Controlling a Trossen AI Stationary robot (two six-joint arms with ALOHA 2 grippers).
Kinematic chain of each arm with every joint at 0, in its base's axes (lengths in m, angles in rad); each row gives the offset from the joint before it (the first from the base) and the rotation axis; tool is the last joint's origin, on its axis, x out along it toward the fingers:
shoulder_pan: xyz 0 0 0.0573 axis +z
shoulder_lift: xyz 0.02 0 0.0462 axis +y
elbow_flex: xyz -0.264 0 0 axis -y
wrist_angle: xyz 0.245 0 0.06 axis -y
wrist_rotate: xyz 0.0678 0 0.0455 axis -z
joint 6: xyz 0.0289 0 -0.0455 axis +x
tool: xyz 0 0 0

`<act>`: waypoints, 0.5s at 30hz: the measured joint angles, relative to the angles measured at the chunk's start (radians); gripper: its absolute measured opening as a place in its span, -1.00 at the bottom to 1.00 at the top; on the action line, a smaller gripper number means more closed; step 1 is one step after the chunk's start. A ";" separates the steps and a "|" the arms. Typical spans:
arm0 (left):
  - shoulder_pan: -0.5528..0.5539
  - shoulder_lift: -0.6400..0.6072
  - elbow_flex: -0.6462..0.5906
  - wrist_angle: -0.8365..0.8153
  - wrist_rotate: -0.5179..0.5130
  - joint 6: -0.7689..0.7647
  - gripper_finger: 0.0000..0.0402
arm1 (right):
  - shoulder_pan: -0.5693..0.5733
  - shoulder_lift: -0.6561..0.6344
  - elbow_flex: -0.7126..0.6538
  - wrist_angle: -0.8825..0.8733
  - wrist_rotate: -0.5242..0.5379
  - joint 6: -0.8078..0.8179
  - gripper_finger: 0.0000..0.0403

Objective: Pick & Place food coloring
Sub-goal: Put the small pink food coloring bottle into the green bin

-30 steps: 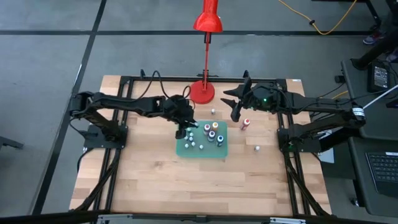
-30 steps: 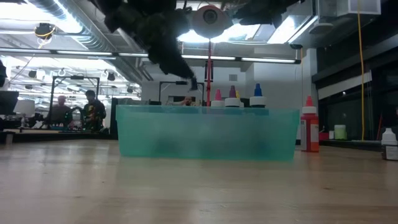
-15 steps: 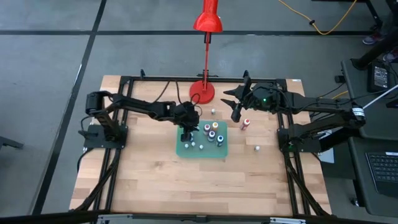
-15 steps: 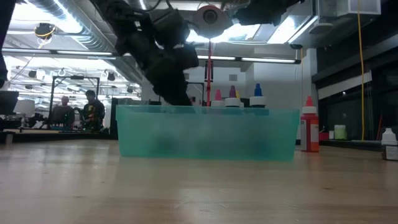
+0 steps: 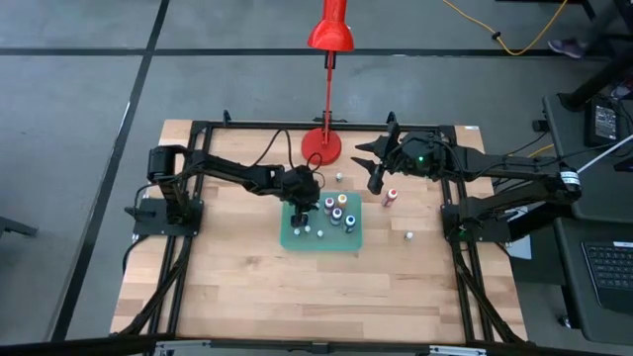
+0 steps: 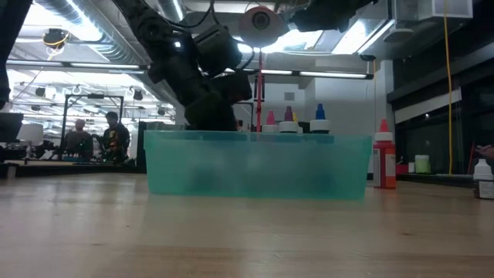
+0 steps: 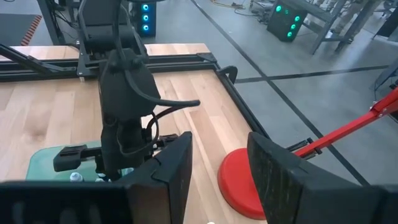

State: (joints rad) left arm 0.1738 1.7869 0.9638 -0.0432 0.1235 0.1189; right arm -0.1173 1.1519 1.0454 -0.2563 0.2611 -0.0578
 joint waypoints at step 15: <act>0.005 0.000 0.000 -0.031 -0.044 0.025 -0.69 | 0.000 0.000 0.000 0.001 0.000 0.001 -0.23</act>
State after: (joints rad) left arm 0.1791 1.7866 0.9638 -0.0740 0.0799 0.1444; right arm -0.1173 1.1519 1.0454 -0.2558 0.2611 -0.0570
